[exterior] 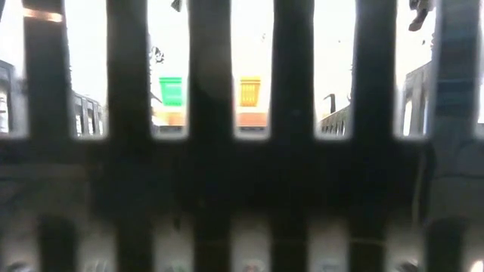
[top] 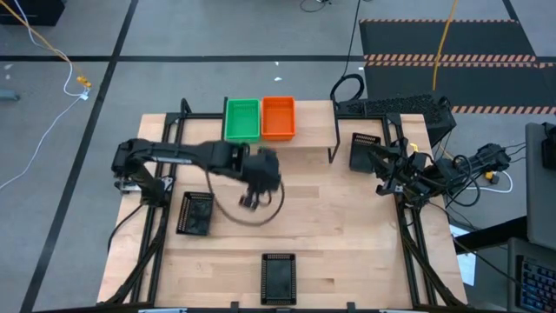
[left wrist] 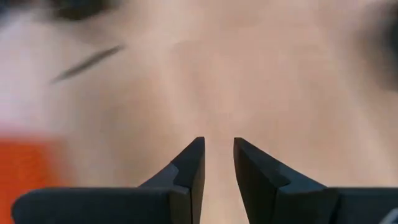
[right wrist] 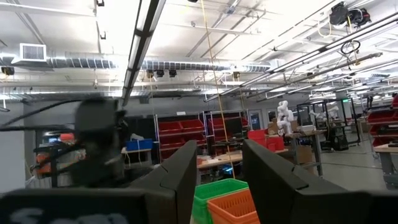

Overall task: Stack baskets on shelf by color
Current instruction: Put the bottom black bin on the shelf

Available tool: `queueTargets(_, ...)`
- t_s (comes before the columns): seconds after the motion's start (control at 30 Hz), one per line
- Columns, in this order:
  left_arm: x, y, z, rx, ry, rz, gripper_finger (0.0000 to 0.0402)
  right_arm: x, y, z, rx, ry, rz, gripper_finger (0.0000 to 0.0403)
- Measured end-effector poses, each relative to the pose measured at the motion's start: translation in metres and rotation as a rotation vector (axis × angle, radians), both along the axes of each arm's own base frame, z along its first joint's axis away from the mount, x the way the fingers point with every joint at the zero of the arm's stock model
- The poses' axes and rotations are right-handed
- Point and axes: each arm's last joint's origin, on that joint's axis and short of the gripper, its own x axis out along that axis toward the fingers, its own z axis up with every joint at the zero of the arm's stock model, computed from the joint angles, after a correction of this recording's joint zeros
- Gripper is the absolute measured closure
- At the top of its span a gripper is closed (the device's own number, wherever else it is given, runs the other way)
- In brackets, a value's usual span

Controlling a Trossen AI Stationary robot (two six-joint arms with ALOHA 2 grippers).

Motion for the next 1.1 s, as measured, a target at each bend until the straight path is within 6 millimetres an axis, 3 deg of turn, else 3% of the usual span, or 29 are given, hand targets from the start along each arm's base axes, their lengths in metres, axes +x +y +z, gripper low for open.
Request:
queueTargets(0.1,-0.004,-0.034,-0.013,-0.141,0.022,-0.174,0.0314,0.0,0.0,0.0,0.0,-0.001,0.0,0.028)
queueTargets(0.27,-0.008,-0.091,-0.061,-0.128,-0.017,-0.408,0.0314,0.0,0.0,0.0,0.003,-0.003,0.002,0.028)
queueTargets(0.43,-0.017,-0.125,-0.097,-0.099,-0.151,-0.588,0.0314,-0.001,0.0,0.001,-0.002,-0.006,-0.003,0.028)
queueTargets(0.7,-0.033,-0.135,-0.13,-0.026,-0.138,-0.747,0.0314,-0.002,-0.001,0.002,-0.033,-0.005,-0.024,0.028)
queueTargets(1.1,-0.025,-0.139,-0.16,0.029,-0.178,-0.82,0.0314,-0.001,0.0,0.002,-0.033,0.001,-0.023,0.028)
